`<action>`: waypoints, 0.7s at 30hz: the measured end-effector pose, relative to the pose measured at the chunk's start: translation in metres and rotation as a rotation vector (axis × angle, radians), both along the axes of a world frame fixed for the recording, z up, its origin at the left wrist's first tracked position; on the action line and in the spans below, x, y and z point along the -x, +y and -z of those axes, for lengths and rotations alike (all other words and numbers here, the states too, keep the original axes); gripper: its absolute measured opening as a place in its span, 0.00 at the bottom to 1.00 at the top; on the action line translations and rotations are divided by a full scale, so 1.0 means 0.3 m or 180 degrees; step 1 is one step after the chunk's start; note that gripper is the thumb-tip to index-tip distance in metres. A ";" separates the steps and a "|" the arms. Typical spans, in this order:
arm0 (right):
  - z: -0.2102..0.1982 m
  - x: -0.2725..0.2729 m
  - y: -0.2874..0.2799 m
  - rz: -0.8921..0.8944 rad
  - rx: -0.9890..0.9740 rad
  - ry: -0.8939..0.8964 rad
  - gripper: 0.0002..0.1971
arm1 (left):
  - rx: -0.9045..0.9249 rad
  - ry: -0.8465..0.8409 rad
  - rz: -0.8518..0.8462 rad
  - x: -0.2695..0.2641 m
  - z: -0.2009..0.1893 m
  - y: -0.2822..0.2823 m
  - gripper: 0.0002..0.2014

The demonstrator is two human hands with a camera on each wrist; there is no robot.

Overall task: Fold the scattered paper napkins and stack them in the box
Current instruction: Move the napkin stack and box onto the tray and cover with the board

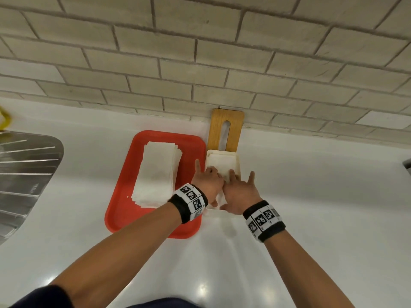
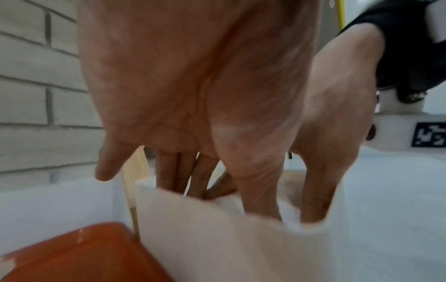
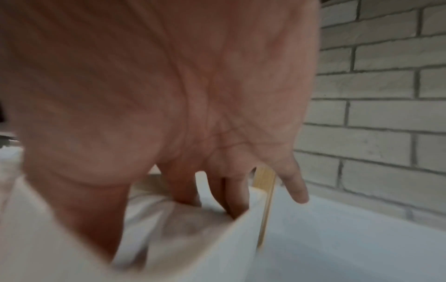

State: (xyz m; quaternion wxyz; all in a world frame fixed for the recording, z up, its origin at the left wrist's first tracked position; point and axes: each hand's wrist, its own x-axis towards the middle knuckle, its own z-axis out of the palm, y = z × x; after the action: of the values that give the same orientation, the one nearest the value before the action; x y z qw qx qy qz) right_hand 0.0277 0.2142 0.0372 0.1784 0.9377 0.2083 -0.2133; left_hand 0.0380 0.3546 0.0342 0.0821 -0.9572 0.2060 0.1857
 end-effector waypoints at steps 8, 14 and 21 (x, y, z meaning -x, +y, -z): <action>-0.069 0.045 0.061 0.0568 -0.0354 0.0008 0.47 | 0.1217 0.0056 -0.0075 0.019 -0.008 0.090 0.23; -0.105 0.160 0.290 0.1470 -0.2981 -0.1147 0.11 | 0.2764 -0.1551 -0.1472 0.144 -0.045 0.407 0.08; 0.074 0.044 0.604 0.2100 -0.3081 -0.0380 0.20 | 0.2526 -0.0480 -0.2099 0.124 0.107 0.689 0.30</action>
State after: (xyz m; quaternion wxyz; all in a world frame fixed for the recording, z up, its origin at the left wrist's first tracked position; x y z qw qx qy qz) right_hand 0.0145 0.3956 0.0150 -0.3343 0.9381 -0.0312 -0.0851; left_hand 0.0008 0.5614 0.0021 -0.3353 -0.9395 -0.0584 0.0399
